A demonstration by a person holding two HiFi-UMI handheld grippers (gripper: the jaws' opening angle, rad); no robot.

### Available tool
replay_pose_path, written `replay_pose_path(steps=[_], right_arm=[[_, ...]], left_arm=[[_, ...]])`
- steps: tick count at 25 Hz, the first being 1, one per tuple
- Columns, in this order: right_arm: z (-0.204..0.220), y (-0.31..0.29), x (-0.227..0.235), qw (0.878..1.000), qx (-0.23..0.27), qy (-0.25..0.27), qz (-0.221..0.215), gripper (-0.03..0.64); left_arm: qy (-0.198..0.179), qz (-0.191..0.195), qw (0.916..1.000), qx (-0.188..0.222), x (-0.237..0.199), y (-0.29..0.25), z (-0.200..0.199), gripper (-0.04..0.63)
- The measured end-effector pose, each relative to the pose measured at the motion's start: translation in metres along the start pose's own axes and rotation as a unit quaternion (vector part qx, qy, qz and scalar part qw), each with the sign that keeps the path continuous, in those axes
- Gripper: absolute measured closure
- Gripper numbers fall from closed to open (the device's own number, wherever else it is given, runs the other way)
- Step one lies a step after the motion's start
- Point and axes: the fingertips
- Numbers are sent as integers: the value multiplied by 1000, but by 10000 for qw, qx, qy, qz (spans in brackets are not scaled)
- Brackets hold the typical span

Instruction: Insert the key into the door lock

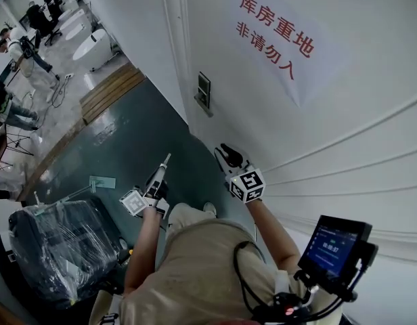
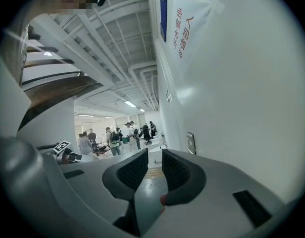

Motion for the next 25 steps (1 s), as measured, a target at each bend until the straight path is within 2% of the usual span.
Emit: replay_pose_path(steps=[4, 8, 13, 19, 25], right_arm=[[3, -8, -2, 9999, -37, -23, 152, 529], [-1, -30, 5, 9986, -37, 0, 519, 529], [-13, -68, 6, 9958, -28, 37, 910, 529], [-23, -100, 5, 9935, -1, 92, 1130, 529], [-22, -118, 6, 9902, 56, 47, 1398, 529]], left_arm=[[45, 66, 9998, -183, -3, -7, -10, 561], [83, 158, 9990, -422, -14, -25, -25, 561], [-353, 206, 9959, -809, -38, -53, -47, 561], [-380, 328, 9923, -1130, -46, -78, -62, 561], [-244, 540, 9899, -1291, -64, -84, -75, 561]])
Point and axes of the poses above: the fingertips, and each gripper's own axes: y backward along the fingers, x to its right, z out of its underside, and after that the axes turned 4 degrees about -y, right-handed
